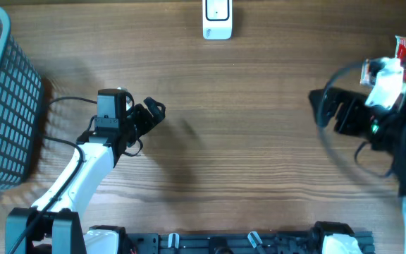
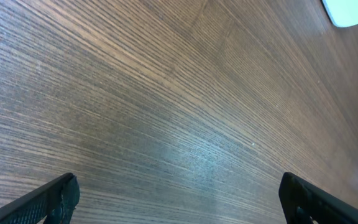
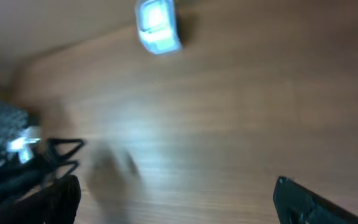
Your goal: Scan the item barcode
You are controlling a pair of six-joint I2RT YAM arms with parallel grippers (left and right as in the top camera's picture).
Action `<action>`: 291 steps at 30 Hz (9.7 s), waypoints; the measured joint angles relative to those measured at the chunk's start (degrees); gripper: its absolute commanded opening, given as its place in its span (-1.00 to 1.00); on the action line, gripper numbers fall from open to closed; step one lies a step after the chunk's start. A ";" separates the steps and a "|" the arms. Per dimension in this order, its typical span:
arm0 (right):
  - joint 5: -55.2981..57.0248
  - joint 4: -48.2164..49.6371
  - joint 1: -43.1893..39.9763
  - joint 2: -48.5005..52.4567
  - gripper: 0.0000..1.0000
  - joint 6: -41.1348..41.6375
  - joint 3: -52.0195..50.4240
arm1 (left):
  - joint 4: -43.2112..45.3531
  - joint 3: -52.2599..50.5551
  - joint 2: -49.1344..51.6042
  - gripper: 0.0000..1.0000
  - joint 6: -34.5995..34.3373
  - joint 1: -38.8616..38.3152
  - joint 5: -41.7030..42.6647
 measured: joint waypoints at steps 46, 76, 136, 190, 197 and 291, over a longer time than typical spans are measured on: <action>-1.33 49.33 4.35 -55.84 0.99 1.51 -69.31 | -0.02 0.00 0.00 1.00 0.00 0.00 0.00; 8.11 69.68 5.42 -56.22 0.99 -1.60 -78.03 | -0.02 0.02 0.02 1.00 0.00 0.00 0.00; 9.79 63.45 6.21 -56.26 1.00 -6.91 -78.71 | 0.00 0.02 0.02 1.00 0.00 0.00 0.00; 9.79 63.45 6.21 -56.33 0.99 -6.93 -78.71 | -15.04 -21.68 -67.76 1.00 22.51 2.36 -3.04; 9.79 63.43 6.21 -56.33 0.99 -6.91 -78.71 | -10.01 -27.15 -76.98 1.00 22.95 5.64 -3.04; 9.79 63.45 6.21 -56.33 0.99 -6.93 -78.71 | 7.96 -38.18 -80.13 1.00 43.08 6.82 -13.51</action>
